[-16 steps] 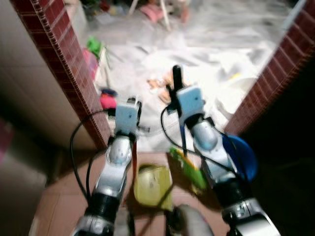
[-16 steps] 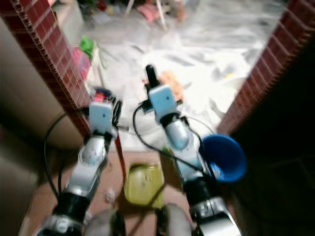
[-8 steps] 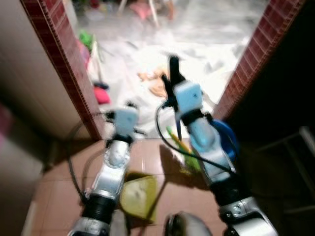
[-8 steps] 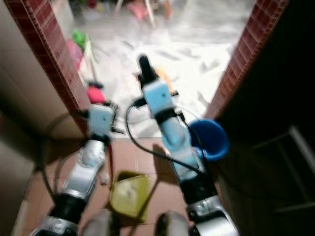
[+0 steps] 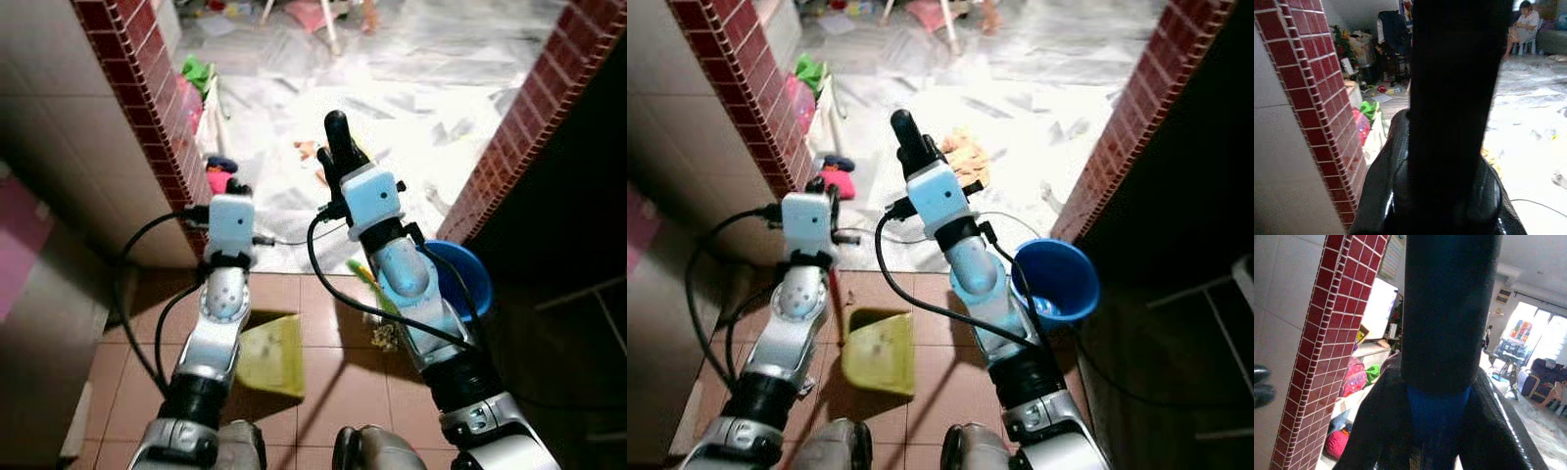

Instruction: Sweep floor

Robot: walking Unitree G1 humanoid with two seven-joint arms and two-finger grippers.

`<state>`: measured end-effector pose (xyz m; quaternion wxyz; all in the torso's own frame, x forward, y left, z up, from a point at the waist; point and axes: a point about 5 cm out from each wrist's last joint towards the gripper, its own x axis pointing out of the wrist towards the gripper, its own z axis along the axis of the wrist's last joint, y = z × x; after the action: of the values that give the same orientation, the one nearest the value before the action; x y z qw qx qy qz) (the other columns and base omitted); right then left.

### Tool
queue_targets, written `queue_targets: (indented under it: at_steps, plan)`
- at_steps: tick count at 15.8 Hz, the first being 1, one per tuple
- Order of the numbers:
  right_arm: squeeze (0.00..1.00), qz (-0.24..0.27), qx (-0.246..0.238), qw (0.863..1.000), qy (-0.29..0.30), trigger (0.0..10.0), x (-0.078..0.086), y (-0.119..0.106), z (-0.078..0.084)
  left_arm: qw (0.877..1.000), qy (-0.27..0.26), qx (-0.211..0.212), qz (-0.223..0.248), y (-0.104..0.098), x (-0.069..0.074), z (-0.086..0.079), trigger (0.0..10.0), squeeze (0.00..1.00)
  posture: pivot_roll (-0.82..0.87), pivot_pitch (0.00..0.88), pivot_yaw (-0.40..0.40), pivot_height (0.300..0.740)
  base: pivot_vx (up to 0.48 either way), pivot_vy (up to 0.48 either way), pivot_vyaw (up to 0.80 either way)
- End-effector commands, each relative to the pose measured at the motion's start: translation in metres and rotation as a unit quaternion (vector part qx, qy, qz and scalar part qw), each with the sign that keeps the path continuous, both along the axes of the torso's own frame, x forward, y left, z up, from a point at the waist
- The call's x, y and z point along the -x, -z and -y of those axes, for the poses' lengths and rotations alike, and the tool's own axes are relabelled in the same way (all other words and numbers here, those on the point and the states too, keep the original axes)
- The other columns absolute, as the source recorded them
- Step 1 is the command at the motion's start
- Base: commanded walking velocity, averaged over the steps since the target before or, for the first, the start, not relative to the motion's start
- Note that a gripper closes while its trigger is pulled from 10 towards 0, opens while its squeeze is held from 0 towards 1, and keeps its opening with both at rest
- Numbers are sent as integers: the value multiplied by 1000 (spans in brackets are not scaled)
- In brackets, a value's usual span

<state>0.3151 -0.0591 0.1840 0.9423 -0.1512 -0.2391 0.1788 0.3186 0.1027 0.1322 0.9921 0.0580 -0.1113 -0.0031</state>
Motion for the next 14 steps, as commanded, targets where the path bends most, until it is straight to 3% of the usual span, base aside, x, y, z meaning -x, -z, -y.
queue_targets:
  at_steps: [1,8,14]
  plan:
    - [0,25,15,1000,5,10000,4,-4,-1,1000,10,5,21,-9,-2,7,10000,0,-19,126,-1,731,0,0,0]
    - [0,-5,55,998,27,10000,13,12,5,999,15,33,21,-2,1,11,10000,0,-53,246,47,731,0,0,0]
    - [0,-79,14,996,42,10000,15,35,2,999,-2,36,-16,23,1,11,10000,0,-53,236,29,731,0,0,0]
